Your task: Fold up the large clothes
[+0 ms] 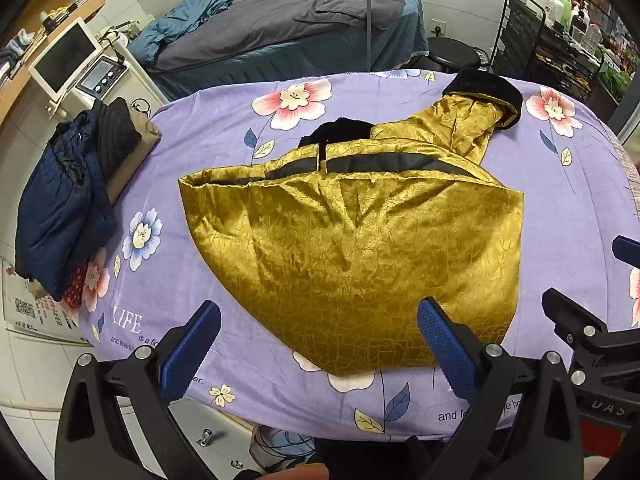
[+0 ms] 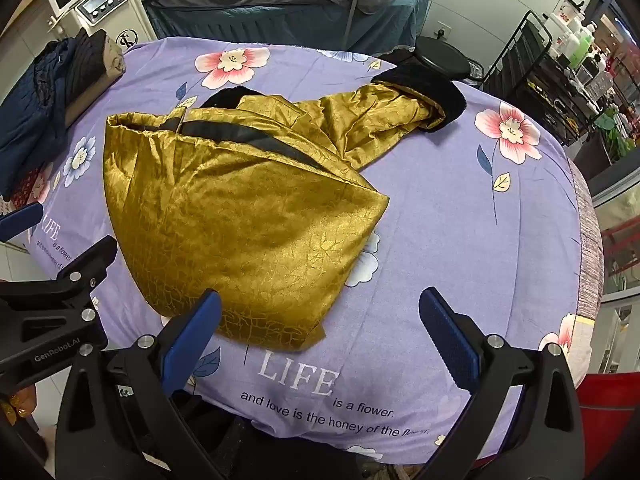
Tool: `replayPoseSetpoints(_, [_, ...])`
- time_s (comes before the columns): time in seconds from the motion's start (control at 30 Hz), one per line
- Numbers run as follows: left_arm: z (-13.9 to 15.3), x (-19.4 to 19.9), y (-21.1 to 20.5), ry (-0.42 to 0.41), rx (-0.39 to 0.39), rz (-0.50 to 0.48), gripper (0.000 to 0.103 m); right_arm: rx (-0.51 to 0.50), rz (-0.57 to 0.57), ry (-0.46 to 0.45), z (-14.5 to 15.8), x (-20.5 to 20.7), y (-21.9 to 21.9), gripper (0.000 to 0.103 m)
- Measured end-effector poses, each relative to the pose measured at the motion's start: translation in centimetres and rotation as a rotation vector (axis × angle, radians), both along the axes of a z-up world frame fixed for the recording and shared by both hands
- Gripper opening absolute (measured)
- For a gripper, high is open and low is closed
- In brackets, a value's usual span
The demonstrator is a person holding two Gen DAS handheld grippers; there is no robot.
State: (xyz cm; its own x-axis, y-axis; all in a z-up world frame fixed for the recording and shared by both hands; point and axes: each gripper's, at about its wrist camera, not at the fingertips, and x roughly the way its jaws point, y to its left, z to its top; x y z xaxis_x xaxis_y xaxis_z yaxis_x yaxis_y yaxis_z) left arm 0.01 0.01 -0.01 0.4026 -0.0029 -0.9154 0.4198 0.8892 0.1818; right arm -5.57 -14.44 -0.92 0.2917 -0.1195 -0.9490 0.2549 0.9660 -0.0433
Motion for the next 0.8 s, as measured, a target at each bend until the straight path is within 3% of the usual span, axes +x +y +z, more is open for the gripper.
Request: replayPoseSetpoints(0.8, [-0.04, -0.02, 0.01, 0.003, 0.007, 0.003, 0.097, 0.003, -0.002, 0.005, -0.13, -0.02, 0.02, 0.097])
